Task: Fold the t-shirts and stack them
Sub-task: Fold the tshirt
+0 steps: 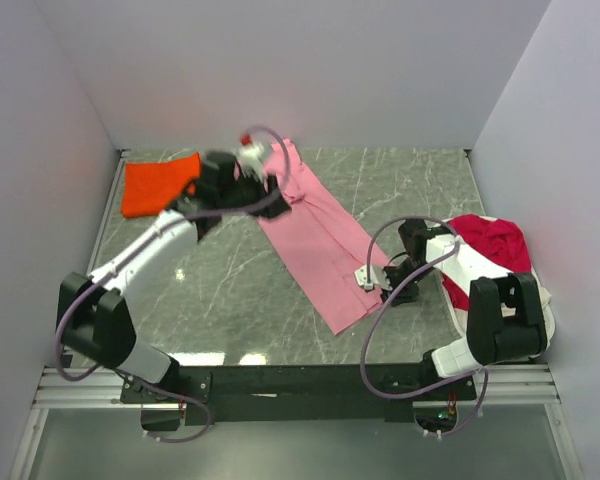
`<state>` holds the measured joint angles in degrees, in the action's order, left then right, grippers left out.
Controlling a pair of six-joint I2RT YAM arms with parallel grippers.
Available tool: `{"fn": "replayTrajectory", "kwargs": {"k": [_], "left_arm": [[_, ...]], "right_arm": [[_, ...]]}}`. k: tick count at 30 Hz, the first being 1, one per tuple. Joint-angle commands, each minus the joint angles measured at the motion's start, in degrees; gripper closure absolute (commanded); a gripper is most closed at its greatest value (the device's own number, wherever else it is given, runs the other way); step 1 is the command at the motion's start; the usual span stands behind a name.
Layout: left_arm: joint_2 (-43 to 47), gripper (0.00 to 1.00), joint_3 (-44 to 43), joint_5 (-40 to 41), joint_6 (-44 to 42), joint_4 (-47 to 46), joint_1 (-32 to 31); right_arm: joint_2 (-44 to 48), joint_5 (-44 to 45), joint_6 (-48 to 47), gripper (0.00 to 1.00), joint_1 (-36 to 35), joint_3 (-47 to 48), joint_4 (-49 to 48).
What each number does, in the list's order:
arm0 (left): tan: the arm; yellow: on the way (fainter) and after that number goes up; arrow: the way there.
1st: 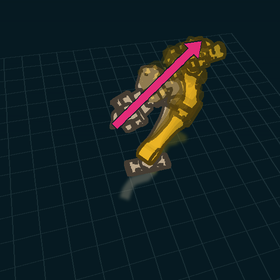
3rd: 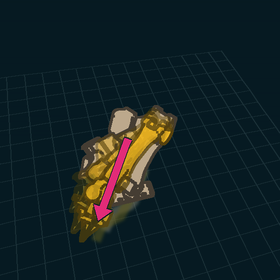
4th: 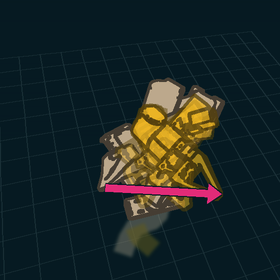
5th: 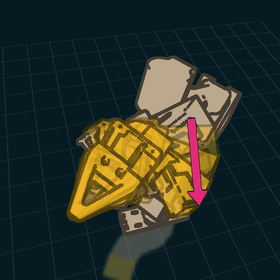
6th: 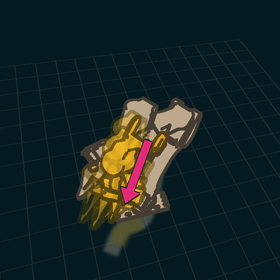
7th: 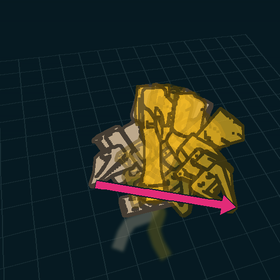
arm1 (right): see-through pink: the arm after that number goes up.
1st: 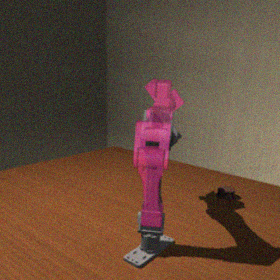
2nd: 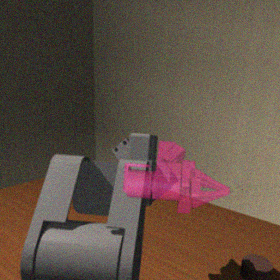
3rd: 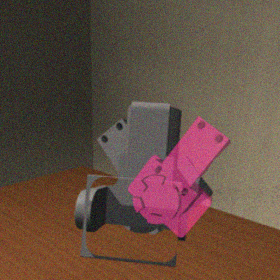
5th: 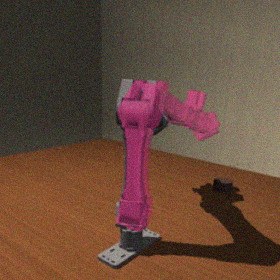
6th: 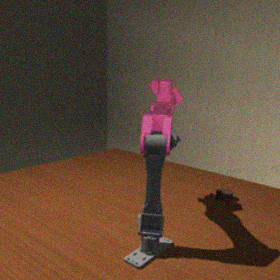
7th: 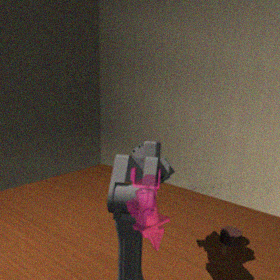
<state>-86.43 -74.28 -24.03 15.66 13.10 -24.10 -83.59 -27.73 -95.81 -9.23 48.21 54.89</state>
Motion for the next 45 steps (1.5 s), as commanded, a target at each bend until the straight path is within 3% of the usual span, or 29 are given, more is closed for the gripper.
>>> {"fn": "replayTrajectory", "kwargs": {"k": [1, 4, 8, 12, 15, 21, 30, 36, 39, 40, 43, 45], "left_arm": [[5.39, 0.45, 12.82, 2.32, -5.73, -3.08, -7.25], [8.03, 0.45, 18.64, 3.72, -4.85, -3.0, -13.57], [8.39, 0.45, 23.3, 8.9, -5.29, -4.92, -24.04], [3.66, 0.44, 25.85, 15.58, -7.22, -9.14, -35.37], [-1.43, 0.44, 23.14, 21.99, -9.59, -9.5, -40.65], [-9.7, 0.44, 16.63, 28.33, -12.23, -9.85, -46.29], [-17.18, 0.44, 11.97, 32.64, -11.44, -10.29, -49.99], [-23.07, 0.46, 8.19, 41.68, -9.25, -5.38, -51.31], [-23.26, 0.57, 8.8, 44.5, -8.55, -3.88, -51.49], [-23.25, 0.69, 8.98, 44.86, -8.02, -3.18, -51.49], [-22.2, 0.86, 10.03, 45.04, -5.39, -0.37, -51.58], [-20.8, 0.89, 11.35, 44.25, -2.67, 1.04, -51.66]], "right_arm": [[2.82, 0.06, -6.66, 0.54, 3.51, 1.1, 2.76], [3.79, -1.54, -8.78, 0.53, 7.2, 1.98, 4.34], [4.58, -5.56, -10.45, 0.45, 12.12, 3.03, 6.53], [4.23, -10.33, -13.43, 0.44, 16.09, 5.23, 10.23], [4.05, -11.73, -13.18, 0.44, 16.7, 5.32, 10.67], [3.96, -15.25, -13.53, 0.44, 18.02, 5.85, 12.52], [3.17, -16.39, -14.76, 0.44, 20.83, 6.46, 14.1], [3.08, -16.75, -15.02, 0.44, 21.1, 6.02, 14.36], [3.08, -16.57, -15.46, 0.44, 21.19, 5.94, 14.89], [3.08, -16.48, -15.72, 0.44, 21.19, 5.85, 14.89], [3.7, -16.22, -16.07, 0.44, 21.19, 5.5, 15.07], [3.87, -16.22, -16.25, 0.44, 21.19, 5.32, 15.07]]}}
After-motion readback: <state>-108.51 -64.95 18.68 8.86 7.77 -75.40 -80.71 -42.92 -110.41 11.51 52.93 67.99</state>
